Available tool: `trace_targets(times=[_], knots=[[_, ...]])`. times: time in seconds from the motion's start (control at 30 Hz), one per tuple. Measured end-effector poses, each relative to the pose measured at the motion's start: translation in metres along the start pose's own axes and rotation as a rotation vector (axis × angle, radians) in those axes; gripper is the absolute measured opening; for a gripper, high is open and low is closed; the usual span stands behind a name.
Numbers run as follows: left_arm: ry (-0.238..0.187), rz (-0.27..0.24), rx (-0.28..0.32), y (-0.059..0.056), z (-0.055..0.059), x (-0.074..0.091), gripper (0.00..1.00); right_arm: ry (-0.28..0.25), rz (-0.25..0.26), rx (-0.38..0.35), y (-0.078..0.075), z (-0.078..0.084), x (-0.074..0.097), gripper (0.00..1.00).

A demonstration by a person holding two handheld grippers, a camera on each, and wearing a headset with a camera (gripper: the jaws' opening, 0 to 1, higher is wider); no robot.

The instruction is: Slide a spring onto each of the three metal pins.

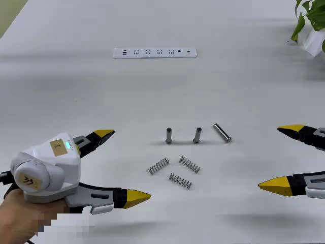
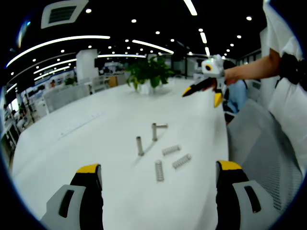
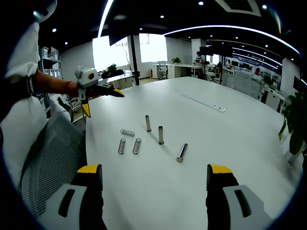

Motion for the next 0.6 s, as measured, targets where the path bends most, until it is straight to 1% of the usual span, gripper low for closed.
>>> trace_targets(times=[0.6], knots=[[-0.007, 0.009, 0.009, -0.0010, 0.0012, -0.0027, 1.00, 0.008, -0.007, -0.002, 0.0004, -0.0008, -0.0040, 0.91]])
Point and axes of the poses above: the centre of the closed fingertips' face, and the gripper's own axes: x roughly backward along the fingers, y roughly to its left, z roughly out of its underside, the point moved 10 cm from there along x, roughly backward along the fingers, and after that the axes turned 1 degree about y, right-handed, at the moved point
